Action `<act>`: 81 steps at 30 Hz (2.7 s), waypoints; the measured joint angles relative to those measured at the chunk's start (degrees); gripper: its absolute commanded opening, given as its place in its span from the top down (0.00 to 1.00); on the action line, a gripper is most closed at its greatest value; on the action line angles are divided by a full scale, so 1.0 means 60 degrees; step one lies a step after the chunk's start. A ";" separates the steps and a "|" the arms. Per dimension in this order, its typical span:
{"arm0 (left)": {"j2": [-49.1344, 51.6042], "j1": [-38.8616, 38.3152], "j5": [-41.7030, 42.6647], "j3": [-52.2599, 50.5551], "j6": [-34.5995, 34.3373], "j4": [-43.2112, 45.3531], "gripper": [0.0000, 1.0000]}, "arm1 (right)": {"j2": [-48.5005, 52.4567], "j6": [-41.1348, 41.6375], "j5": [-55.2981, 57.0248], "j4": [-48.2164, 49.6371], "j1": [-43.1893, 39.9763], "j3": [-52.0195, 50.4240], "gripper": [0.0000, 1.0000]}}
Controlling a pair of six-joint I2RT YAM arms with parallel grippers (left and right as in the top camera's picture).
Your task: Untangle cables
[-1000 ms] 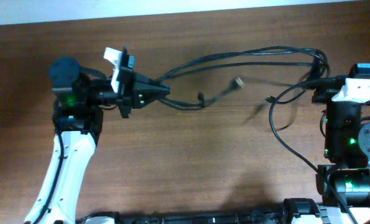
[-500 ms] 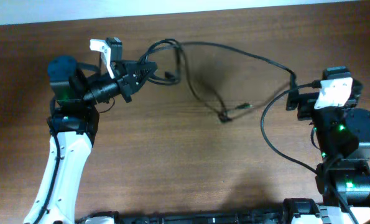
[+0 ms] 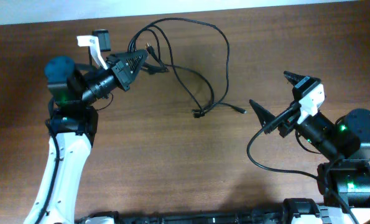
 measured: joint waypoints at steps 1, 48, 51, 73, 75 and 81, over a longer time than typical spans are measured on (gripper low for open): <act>-0.0087 -0.0004 -0.0040 0.0000 -0.0025 0.0237 1.00 | 0.0000 -0.0004 -0.0328 0.0000 0.0000 0.0098 0.01; -0.4076 -0.1854 -0.7278 0.0036 0.4240 -0.6193 0.01 | 0.3803 0.1348 -0.2164 -0.3421 -0.0011 0.1231 0.01; -0.4069 -0.1854 -0.7282 0.0036 0.4240 -0.6517 0.01 | 0.5333 0.1388 -0.3144 -0.3453 -0.0007 0.1242 0.01; -0.4058 -0.1854 -0.7282 0.0036 0.4240 -0.6736 0.01 | 0.9533 0.3096 -0.0561 -0.0838 0.3901 0.1242 0.01; -0.4058 -0.1854 -0.7286 0.0036 0.4240 -0.6736 0.01 | 0.9963 0.3570 -0.0361 -0.0565 0.3912 0.1242 0.01; -0.4058 -0.1854 -0.7282 0.0036 0.4240 -0.6736 0.01 | 1.0160 0.4033 -0.0317 -0.0484 0.4054 0.1242 0.01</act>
